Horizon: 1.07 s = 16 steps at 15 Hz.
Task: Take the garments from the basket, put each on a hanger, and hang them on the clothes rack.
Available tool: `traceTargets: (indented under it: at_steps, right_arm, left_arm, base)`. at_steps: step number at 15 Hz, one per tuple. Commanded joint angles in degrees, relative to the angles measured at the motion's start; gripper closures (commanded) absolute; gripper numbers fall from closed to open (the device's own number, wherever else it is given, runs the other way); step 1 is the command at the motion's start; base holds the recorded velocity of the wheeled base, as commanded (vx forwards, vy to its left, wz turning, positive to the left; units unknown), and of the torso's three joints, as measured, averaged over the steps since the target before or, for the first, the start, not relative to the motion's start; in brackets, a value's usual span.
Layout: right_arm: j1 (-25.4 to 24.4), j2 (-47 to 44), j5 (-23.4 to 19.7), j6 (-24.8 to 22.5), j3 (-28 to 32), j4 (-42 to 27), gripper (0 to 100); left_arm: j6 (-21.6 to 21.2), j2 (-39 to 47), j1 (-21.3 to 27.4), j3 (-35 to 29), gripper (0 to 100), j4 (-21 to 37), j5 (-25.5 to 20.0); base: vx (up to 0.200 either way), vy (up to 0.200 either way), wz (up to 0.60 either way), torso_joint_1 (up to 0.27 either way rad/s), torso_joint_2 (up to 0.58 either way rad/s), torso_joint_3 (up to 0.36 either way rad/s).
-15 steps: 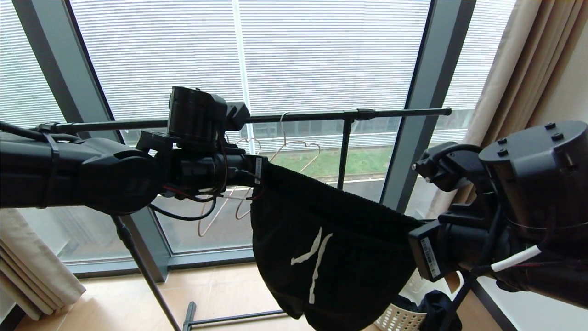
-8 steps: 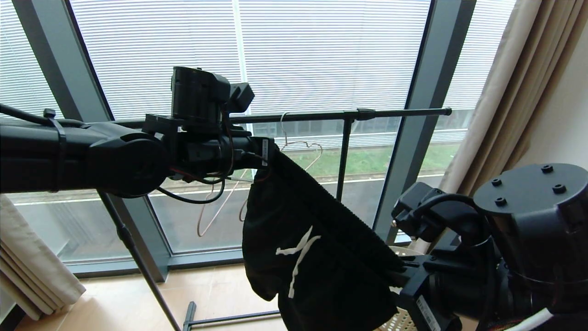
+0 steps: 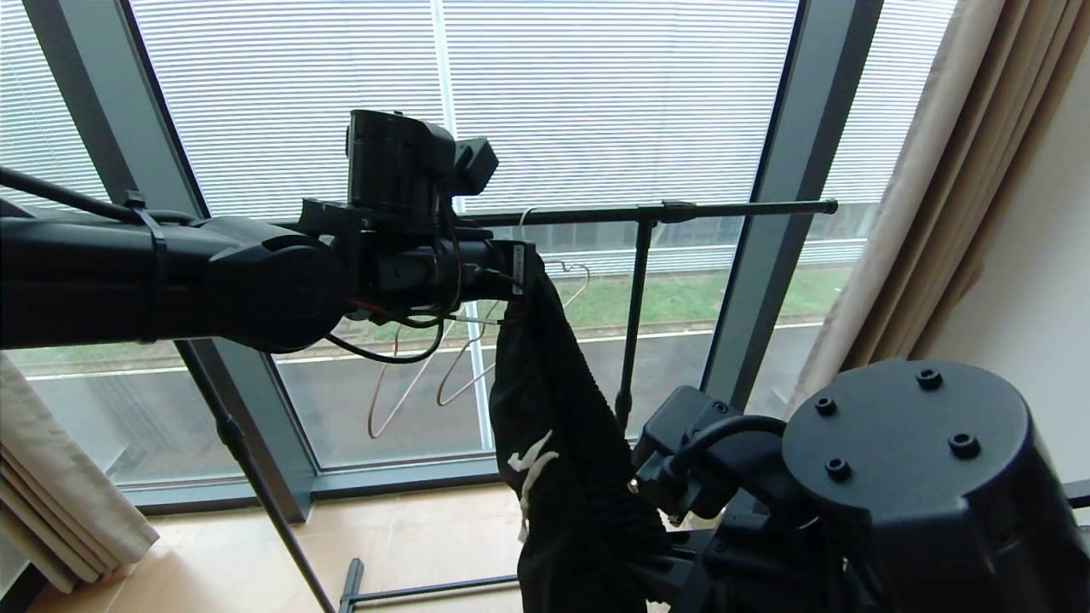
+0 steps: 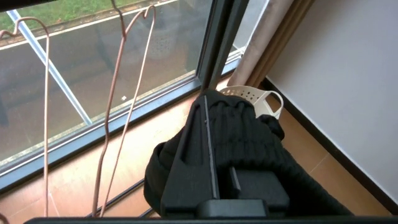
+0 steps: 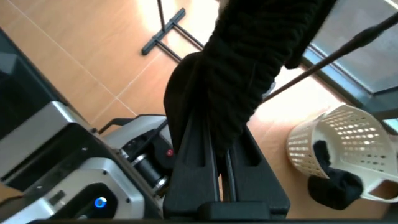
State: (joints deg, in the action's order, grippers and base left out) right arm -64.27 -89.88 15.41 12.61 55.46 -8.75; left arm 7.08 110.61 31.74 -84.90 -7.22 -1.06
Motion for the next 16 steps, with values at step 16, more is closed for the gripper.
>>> traceTargets:
  at_steps: [16]
  right_arm:
    - [25.1,-1.3,5.8,2.8,7.4,-4.5,100]
  left_arm:
    - [-10.6,-12.0,-2.1,16.3,100,0.9,0.1]
  base:
    - [0.000,0.000,0.00,0.000,0.00,0.000]
